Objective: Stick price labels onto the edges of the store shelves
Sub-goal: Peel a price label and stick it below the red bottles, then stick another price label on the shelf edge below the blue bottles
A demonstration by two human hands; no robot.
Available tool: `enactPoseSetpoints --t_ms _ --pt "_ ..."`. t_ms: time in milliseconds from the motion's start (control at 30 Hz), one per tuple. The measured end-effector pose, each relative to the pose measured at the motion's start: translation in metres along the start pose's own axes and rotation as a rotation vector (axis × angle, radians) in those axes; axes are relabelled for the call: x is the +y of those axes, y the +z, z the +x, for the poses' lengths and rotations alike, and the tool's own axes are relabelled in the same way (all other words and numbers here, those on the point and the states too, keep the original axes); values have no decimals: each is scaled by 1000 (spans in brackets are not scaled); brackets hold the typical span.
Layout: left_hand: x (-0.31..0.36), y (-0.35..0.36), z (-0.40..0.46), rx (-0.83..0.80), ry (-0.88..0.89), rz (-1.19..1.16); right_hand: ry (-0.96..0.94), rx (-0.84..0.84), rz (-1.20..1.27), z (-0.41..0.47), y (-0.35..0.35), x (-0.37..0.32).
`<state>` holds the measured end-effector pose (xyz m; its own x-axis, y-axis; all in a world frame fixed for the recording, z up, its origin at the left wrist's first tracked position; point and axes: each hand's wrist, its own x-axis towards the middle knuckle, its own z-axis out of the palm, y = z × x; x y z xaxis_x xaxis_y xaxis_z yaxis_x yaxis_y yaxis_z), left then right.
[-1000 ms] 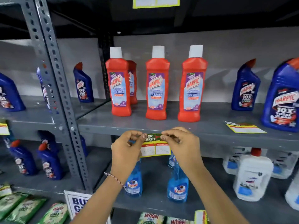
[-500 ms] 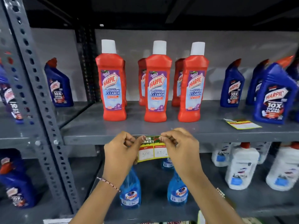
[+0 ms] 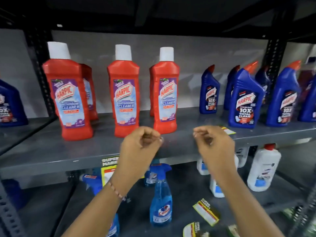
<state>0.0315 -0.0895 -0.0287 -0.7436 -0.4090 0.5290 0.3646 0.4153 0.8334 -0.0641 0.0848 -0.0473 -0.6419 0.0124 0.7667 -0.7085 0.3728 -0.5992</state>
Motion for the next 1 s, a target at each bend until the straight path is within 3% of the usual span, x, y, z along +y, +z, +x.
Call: enactPoseSetpoints --t_ms 100,200,267,333,500,667,1000 --pt "0 53 31 -187 -133 71 120 -60 -230 39 -38 39" --pt "0 104 62 -260 -128 322 314 -292 -437 76 -55 69" --pt "2 132 79 -286 -188 404 380 -467 -481 91 -54 81" --pt "-1 153 94 -276 -251 385 373 -520 -391 99 -49 89" --pt "-5 169 99 -226 -265 318 359 -438 -115 100 -49 103" --pt "1 164 88 -196 -268 22 294 -431 160 104 -61 107" --pt "27 221 48 -23 -32 91 182 -300 312 100 -115 137"
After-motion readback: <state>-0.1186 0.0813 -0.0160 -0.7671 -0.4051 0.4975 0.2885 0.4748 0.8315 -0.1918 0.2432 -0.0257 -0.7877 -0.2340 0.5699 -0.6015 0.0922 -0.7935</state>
